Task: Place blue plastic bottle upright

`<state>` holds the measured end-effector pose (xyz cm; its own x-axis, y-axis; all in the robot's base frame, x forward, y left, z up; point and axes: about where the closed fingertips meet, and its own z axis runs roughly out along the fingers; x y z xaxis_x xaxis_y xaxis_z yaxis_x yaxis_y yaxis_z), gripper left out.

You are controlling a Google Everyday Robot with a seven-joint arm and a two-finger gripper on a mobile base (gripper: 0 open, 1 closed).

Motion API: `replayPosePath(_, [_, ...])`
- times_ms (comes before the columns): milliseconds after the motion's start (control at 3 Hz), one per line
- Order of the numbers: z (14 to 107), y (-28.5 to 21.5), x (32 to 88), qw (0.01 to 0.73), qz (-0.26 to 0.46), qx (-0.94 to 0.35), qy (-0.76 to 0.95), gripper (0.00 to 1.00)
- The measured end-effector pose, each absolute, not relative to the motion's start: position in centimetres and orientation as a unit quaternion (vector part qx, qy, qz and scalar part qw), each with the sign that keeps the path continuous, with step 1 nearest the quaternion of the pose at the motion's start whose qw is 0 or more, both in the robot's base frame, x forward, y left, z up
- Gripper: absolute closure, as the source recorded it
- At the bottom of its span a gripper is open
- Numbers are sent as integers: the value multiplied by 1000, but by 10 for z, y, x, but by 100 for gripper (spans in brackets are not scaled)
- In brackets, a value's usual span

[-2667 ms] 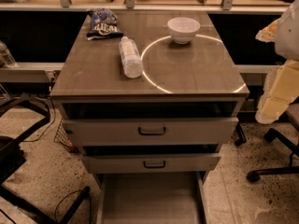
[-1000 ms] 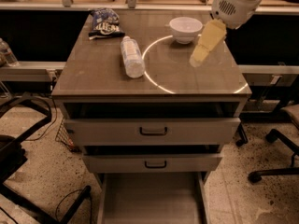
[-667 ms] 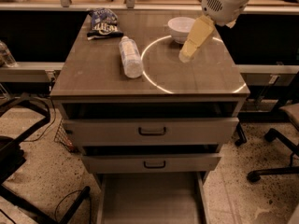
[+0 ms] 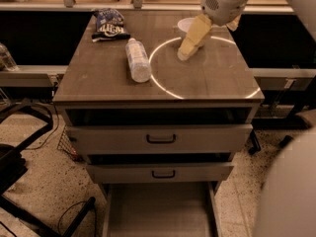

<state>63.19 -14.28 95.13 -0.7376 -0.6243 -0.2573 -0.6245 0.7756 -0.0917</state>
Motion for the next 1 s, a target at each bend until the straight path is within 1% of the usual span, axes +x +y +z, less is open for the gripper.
replayPosePath(333, [936, -121, 668, 115, 21, -281, 953, 0])
replayPosePath(667, [930, -101, 707, 120, 35, -210, 970, 0])
replayPosePath(1000, [927, -83, 729, 127, 33, -156, 979, 0])
